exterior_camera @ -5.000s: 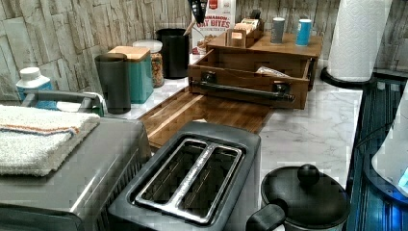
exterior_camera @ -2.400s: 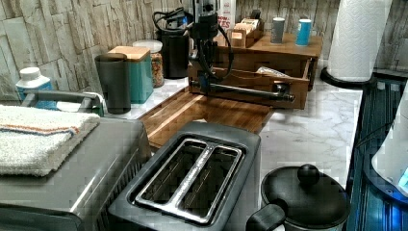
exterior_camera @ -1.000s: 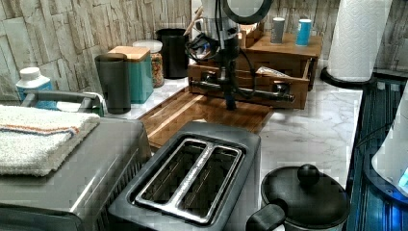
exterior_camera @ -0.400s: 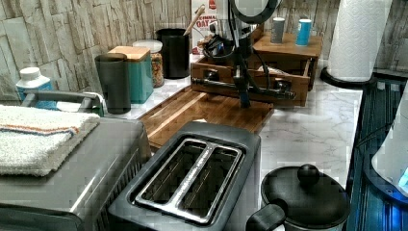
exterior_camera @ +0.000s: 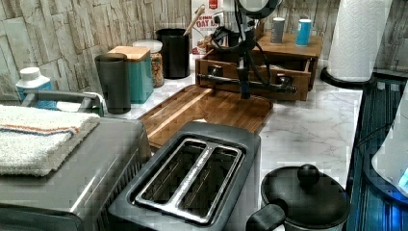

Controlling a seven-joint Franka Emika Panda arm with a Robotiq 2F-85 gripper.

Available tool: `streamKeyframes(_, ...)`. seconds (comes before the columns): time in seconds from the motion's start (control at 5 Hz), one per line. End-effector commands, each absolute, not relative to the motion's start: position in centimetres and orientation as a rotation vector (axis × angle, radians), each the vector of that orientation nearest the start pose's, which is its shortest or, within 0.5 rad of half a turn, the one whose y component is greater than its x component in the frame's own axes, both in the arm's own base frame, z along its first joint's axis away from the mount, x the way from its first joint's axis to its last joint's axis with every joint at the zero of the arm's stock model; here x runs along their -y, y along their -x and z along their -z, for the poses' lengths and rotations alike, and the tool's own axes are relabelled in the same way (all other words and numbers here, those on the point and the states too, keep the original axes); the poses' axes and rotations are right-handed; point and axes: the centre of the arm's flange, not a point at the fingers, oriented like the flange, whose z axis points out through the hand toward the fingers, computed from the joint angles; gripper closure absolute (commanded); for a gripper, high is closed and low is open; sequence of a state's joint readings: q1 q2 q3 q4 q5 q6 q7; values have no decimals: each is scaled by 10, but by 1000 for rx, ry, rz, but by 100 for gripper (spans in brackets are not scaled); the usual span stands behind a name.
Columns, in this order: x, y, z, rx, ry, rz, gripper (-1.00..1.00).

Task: Close the drawer.

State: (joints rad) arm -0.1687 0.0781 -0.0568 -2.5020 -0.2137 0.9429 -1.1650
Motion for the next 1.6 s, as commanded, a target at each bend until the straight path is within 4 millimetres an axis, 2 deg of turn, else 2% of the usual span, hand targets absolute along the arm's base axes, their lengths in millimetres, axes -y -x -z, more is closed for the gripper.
streamKeyframes(0.2,289,-491,-305,188,3299,132,100)
streamKeyframes(0.4,332,-499,-311,102,3320,142,100)
streamKeyframes(0.6,351,-493,-332,84,3388,138,100)
streamKeyframes(0.8,357,-485,-348,23,3442,100,100)
streamKeyframes(1.0,357,-478,-353,5,3449,166,100)
streamKeyframes(1.6,357,-478,-353,4,3449,165,100)
